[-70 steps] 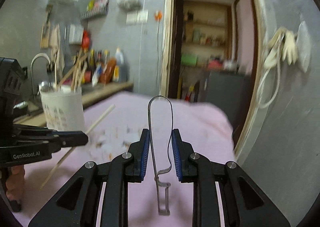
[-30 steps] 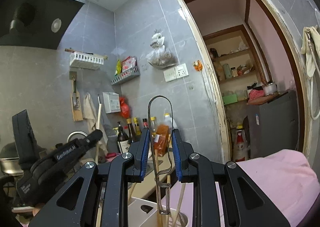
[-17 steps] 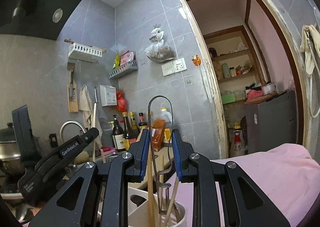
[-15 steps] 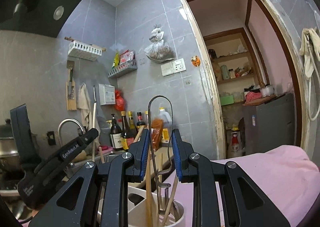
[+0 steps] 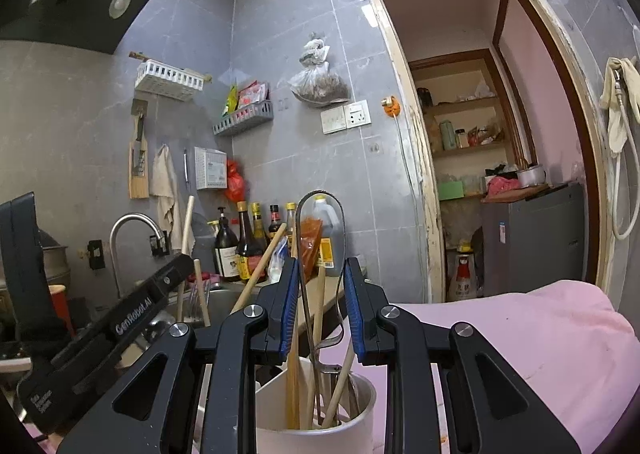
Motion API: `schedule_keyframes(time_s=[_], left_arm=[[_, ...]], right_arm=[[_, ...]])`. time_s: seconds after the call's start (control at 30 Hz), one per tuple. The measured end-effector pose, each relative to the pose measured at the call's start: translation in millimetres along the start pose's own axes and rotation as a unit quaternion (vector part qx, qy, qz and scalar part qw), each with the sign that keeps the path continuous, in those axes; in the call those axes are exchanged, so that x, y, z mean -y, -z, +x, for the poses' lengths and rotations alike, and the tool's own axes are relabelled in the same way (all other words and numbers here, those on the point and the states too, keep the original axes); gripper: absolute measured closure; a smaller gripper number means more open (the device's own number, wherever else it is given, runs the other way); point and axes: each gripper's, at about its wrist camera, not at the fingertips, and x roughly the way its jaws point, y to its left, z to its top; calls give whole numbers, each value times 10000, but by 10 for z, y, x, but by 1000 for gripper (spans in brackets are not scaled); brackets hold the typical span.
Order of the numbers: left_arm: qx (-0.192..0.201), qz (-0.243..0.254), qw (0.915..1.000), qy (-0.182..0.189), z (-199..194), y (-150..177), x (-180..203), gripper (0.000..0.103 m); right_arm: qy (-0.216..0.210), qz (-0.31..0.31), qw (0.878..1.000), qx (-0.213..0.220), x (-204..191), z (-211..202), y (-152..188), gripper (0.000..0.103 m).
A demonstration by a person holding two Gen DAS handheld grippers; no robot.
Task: Organize utensils
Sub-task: 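Lower the chopstick and peeler into the holder and open both grippers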
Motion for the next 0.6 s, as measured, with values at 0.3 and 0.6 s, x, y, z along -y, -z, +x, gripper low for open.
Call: schedule_keyframes(time_s=[0.3, 0.6], left_arm=[[-347, 124, 9993, -73, -110, 152, -15, 100], [-501, 109, 9987, -62, -156, 189, -21, 100]], right_arm=[[-81, 31, 9998, -176, -13, 10, 45, 82], [-47, 120, 9993, -346, 22, 40, 80, 82]])
